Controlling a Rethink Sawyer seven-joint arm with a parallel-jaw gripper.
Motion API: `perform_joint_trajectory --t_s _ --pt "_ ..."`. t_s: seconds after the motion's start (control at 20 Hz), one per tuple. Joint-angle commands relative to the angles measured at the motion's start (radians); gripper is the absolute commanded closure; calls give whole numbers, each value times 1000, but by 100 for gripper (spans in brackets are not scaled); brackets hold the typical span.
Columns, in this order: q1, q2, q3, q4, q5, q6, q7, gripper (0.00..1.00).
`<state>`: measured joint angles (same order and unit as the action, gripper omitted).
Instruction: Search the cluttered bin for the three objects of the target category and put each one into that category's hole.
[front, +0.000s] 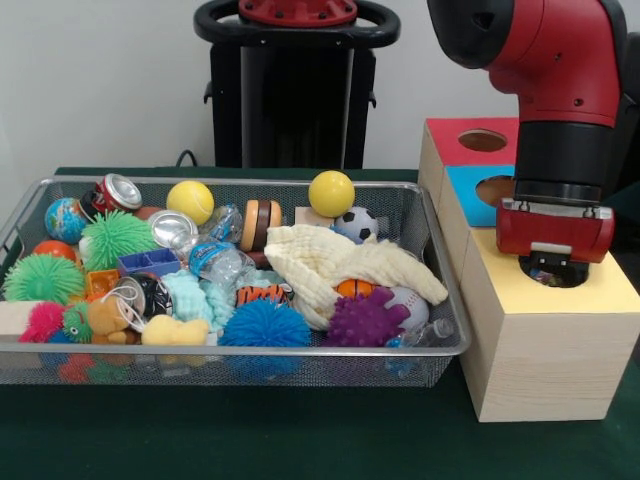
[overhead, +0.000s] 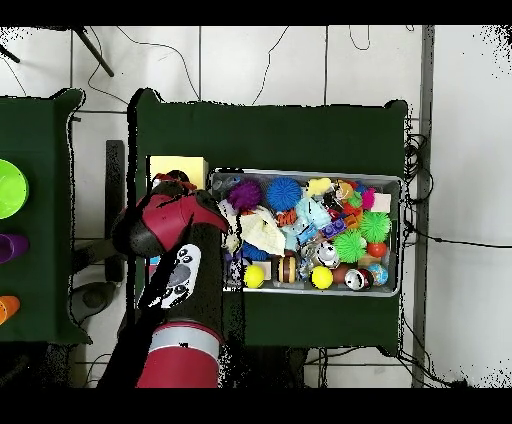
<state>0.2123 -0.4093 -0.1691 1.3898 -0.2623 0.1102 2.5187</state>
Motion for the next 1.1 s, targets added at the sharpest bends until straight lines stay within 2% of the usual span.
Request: perform_joint_trajectory --t_s 0.05,0.5,0.9,1.1 --pt "-47 99 151 51 32 88 35 0" --pt "-69 54 181 57 50 205 -2 0" --pt "-87 12 202 45 61 348 -39 0" --pt "-94 -2 209 45 61 382 -50 0"
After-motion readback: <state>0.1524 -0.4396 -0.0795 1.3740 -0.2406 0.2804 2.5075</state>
